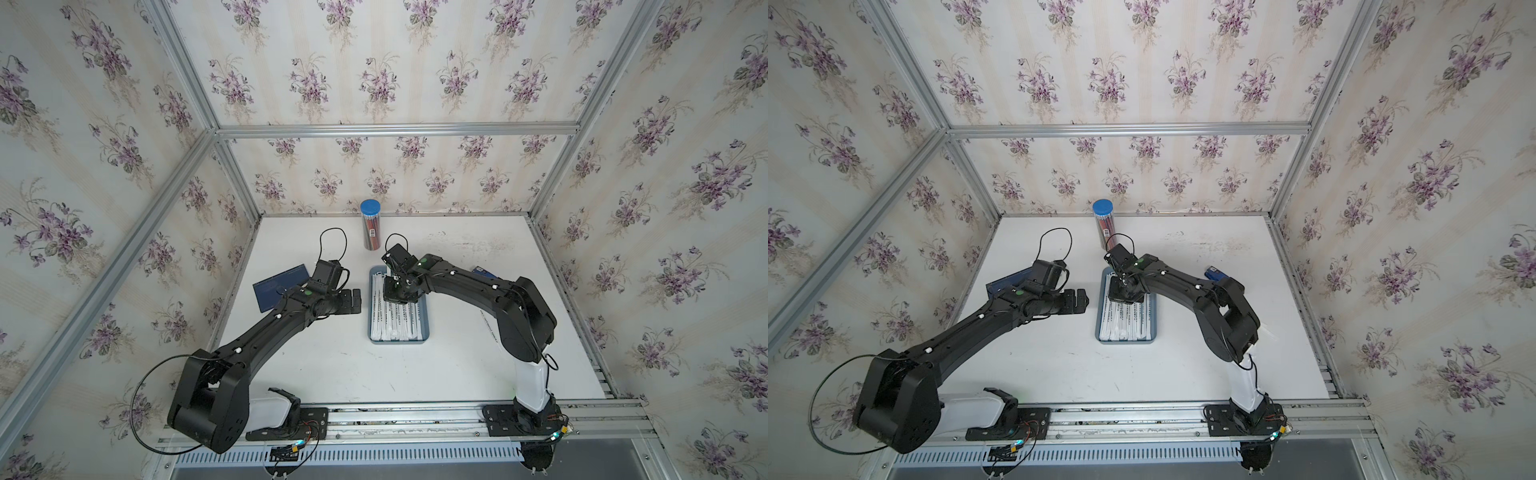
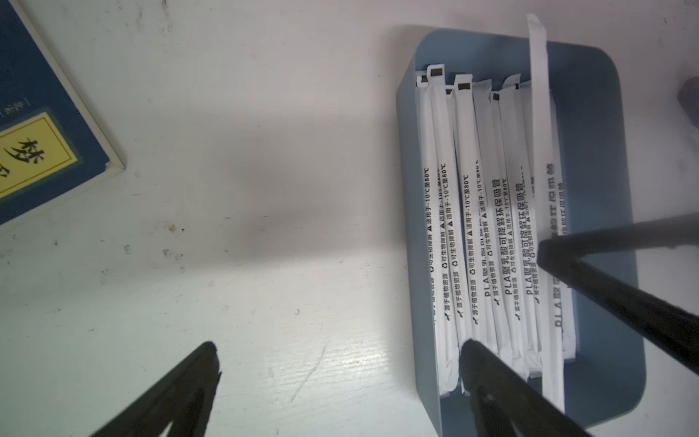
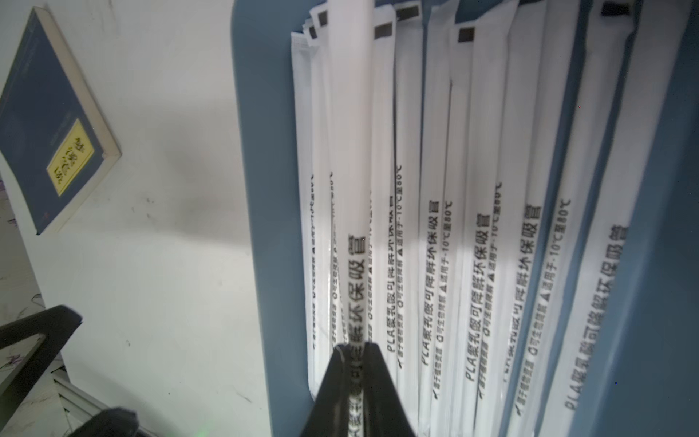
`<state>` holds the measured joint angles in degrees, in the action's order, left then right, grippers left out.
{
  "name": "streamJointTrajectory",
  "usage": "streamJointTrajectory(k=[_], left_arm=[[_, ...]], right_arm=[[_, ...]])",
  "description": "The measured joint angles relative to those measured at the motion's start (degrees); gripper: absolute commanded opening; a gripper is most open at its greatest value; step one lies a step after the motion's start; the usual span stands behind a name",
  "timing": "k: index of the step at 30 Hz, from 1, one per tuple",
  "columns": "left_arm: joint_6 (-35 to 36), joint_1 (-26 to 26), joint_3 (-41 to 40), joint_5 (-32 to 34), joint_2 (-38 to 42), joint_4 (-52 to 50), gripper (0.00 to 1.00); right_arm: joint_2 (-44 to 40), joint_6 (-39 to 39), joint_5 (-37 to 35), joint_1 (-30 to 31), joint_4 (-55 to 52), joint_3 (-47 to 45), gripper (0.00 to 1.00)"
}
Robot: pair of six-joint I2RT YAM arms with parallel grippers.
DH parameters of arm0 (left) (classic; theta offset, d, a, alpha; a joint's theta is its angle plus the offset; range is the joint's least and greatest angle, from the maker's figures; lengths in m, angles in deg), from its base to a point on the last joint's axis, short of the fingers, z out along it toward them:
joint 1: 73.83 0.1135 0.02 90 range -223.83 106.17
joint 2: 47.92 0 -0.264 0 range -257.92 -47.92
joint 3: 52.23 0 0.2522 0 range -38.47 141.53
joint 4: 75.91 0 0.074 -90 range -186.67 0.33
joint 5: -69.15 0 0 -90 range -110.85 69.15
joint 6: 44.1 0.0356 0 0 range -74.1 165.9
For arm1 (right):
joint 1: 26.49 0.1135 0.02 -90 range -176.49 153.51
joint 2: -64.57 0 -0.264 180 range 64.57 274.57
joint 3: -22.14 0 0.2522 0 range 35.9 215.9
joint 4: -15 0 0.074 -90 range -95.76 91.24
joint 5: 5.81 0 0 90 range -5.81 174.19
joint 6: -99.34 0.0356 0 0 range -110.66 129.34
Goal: Put the straws into the storage box
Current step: Place the straw in the storage box.
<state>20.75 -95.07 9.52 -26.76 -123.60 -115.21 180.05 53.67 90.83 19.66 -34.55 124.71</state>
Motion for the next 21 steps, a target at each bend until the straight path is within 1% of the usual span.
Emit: streamJointTrajectory(k=[5, 13, 17, 19, 21], left_arm=[[0.33, 0.11, -0.02, 0.13, -0.66, 0.24, 1.0], [0.46, 0.11, 0.0, 0.11, -0.79, 0.57, 1.0], [0.52, 0.11, 0.09, 0.11, -0.76, 0.59, 1.0], [0.52, 0.11, 0.13, 0.11, -0.7, 0.59, 1.0], [0.52, 0.11, 0.22, 0.11, -0.66, 0.5, 1.0]], right_arm=[[3.3, -1.27, 0.2, -0.04, 0.39, -0.28, 0.11], [3.82, -1.92, 1.6, 0.0, 2.03, -3.13, 0.12], [3.63, -1.97, 1.9, -0.04, 2.36, -3.28, 0.23], [2.84, -2.14, 1.73, -0.04, 2.12, -3.41, 0.26], [1.4, -2.25, 1.68, -0.04, 1.44, -3.32, 0.26]])
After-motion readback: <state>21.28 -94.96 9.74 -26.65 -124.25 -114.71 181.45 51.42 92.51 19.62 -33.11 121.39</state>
